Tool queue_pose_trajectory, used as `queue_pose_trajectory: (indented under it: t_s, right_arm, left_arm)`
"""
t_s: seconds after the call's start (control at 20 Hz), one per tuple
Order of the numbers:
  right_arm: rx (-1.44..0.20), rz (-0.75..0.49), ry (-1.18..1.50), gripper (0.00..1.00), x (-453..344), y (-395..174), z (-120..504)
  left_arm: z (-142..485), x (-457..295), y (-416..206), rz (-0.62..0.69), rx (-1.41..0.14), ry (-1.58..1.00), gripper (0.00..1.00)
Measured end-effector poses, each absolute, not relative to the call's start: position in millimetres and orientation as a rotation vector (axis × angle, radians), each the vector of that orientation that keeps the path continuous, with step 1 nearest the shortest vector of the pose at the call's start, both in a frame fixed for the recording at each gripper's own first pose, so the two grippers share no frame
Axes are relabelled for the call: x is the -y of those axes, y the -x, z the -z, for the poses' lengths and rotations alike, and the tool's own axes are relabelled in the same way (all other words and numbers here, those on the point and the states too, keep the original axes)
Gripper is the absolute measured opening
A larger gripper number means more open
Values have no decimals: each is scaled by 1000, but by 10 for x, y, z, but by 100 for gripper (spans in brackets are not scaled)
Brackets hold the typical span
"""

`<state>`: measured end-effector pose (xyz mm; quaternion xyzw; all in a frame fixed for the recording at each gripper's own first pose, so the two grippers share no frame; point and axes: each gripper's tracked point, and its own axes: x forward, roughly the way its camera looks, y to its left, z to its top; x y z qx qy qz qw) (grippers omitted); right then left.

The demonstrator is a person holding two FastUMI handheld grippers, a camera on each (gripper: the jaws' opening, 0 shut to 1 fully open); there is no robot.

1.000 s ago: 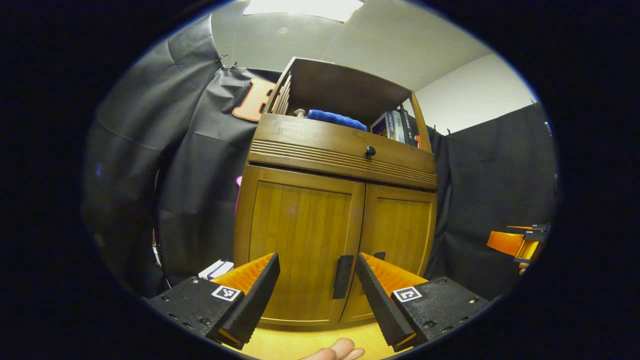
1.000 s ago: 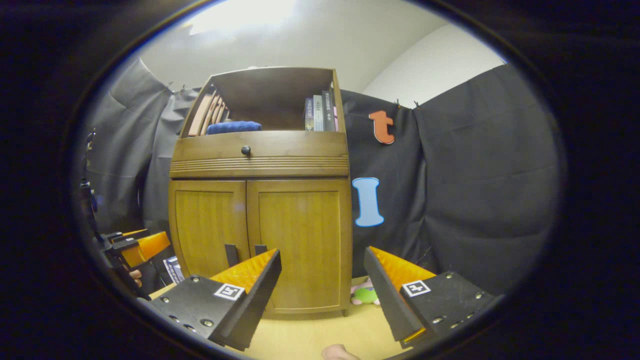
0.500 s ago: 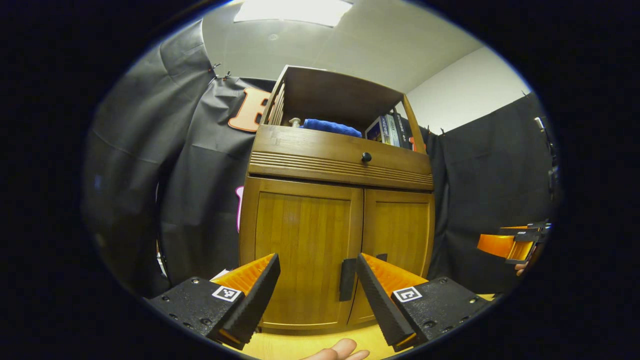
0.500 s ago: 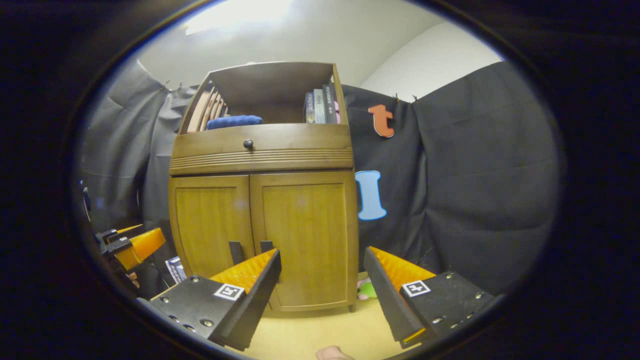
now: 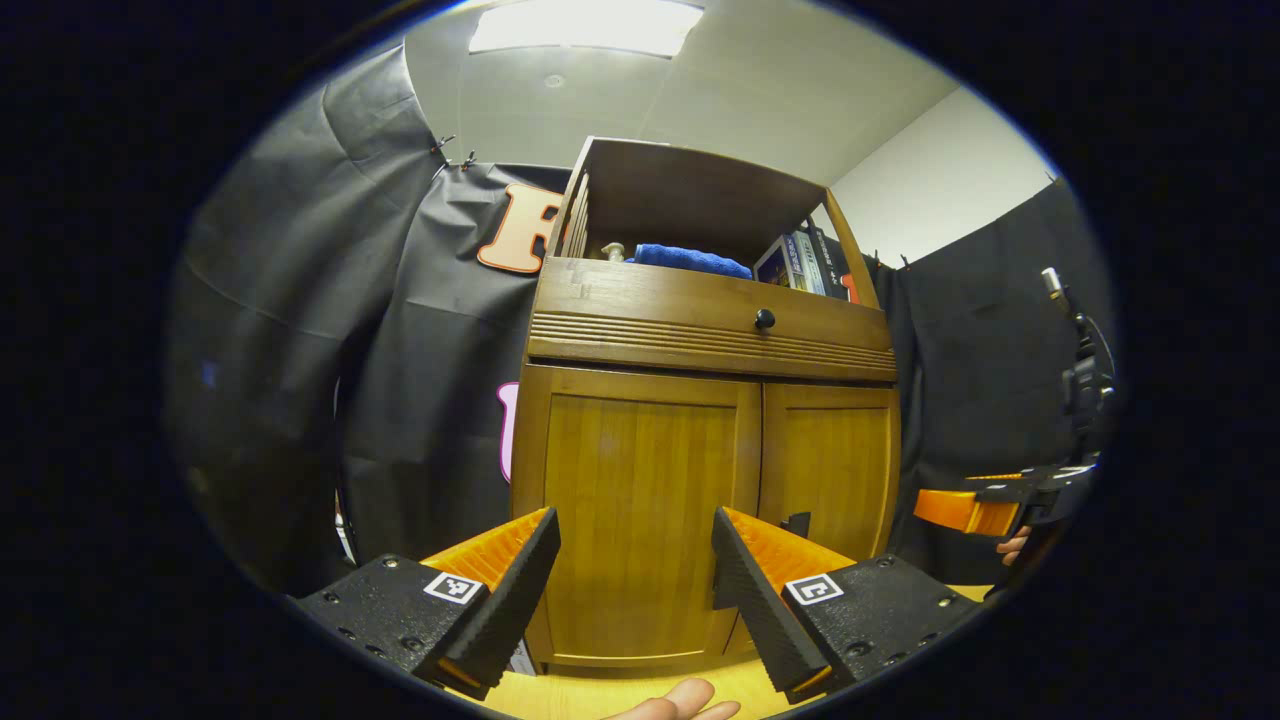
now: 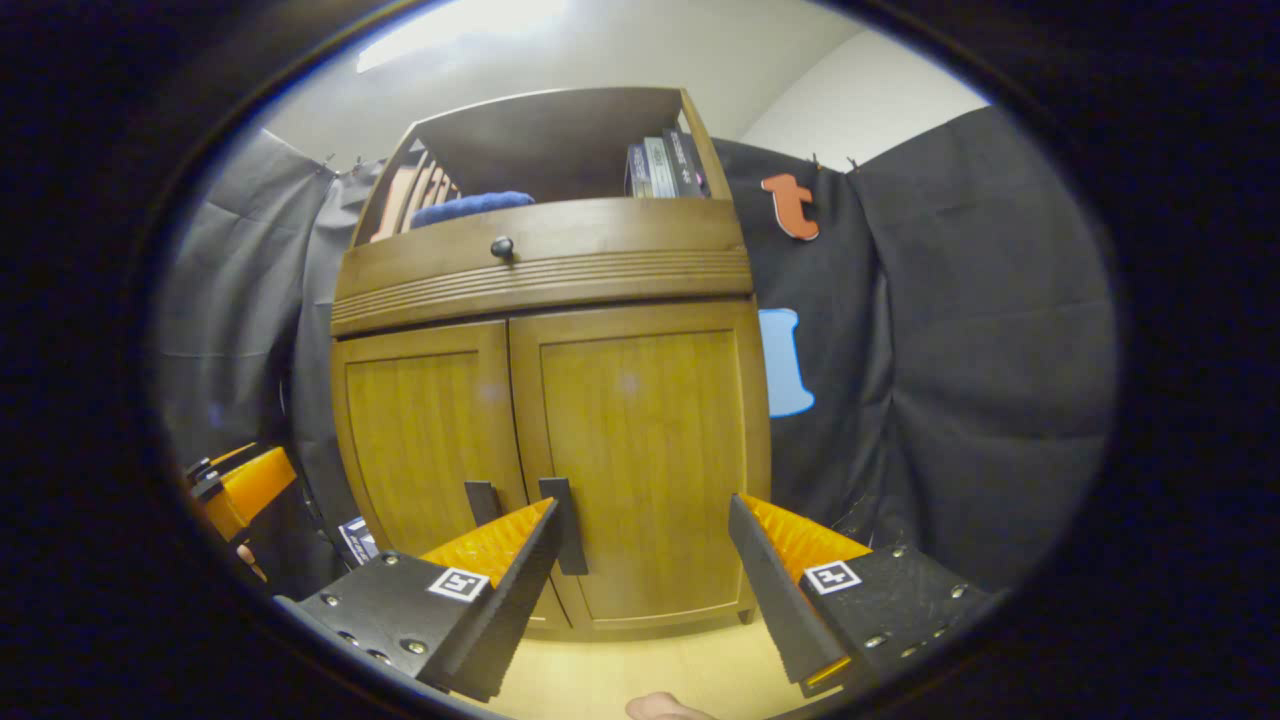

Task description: Open the right door of the double-door shoe cabinet with the right hand, and open the left door with the left hand.

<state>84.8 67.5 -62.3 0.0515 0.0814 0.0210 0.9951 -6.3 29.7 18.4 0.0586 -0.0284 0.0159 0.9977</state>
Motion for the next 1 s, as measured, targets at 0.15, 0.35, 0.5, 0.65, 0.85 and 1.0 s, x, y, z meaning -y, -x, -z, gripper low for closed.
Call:
queue_pose_trajectory:
  t_s: [0.15,0.35,0.5,0.65,0.85,1.0]
  right_arm:
    - [-198,-89,-94,99,-915,-1134,776]
    - [-193,-195,-40,99,-1327,-1462,887]
    - [-211,-226,-9,95,-1597,-1676,1022]
    - [-244,-228,9,99,-1759,-1794,1208]
    - [-284,-177,32,90,-1662,-1995,1419]
    - [-281,-206,-18,61,-1700,-2088,1532]
  left_arm:
    - [-145,-310,26,-28,41,-118,90]
    - [-36,-296,-36,-7,0,-109,89]
    - [19,-237,-81,19,-24,-121,89]
    - [40,-215,-67,41,-35,-131,89]
    - [-68,-430,-87,-8,-4,-142,93]
    - [-122,-472,-76,-17,12,-127,89]
